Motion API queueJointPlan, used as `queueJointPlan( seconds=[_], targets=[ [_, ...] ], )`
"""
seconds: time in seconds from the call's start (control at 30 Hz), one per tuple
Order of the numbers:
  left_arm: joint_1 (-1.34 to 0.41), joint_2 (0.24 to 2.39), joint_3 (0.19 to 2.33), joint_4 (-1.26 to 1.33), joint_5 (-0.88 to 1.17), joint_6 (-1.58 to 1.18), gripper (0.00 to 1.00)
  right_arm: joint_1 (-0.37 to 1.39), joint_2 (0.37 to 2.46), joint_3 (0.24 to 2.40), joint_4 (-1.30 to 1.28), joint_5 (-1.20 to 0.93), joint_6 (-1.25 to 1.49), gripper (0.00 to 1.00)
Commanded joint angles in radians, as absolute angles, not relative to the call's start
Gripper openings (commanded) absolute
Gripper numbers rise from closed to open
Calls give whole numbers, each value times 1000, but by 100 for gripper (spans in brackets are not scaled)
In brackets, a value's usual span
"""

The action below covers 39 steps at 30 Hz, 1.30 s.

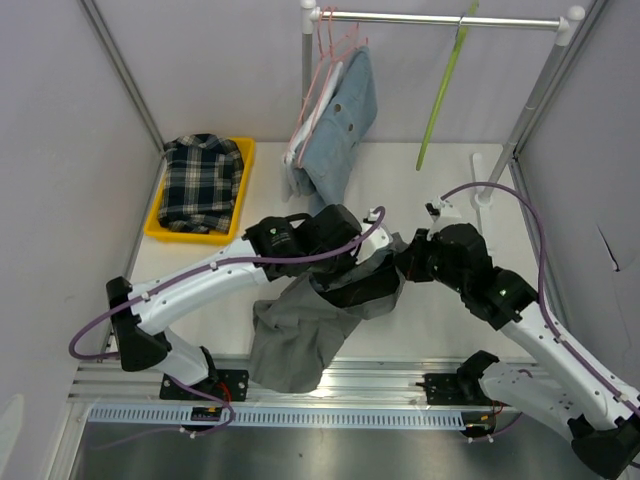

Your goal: Place the skirt on the hanger

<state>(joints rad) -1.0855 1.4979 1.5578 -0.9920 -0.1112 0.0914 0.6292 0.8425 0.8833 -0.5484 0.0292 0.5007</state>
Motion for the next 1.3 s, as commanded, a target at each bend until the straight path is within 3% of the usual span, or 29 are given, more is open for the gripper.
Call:
queueJointPlan(
  seconds=[0.0,0.27,0.5,0.6,0.83,1.0,1.17,1.27],
  targets=[
    [-1086,1482,1676,-916,-74,136,0,713,830,997,-524,50,505,0],
    [-1031,1545,2008,-991,-16,199,0,903,896,1232,-615,207,462,0],
    [-991,1511,2037,-1012,193,281,0,920,897,1333,-684,229,393,2],
    [-968,1512,2049,-1035,294,295,0,919,894,1394,-699,219,327,8],
    [-965,1468,1916,-1020,337,316,0,919,854,1430,-707,103,192,49],
    [-965,1445,1878,-1009,340,333,0,919,836,1442,-729,28,112,57],
    [-940,1427,1899,-1032,426,360,0,919,812,1467,-761,144,-4,68],
    [-934,1424,1904,-1040,455,367,0,917,834,1460,-787,92,-87,73]
  ],
)
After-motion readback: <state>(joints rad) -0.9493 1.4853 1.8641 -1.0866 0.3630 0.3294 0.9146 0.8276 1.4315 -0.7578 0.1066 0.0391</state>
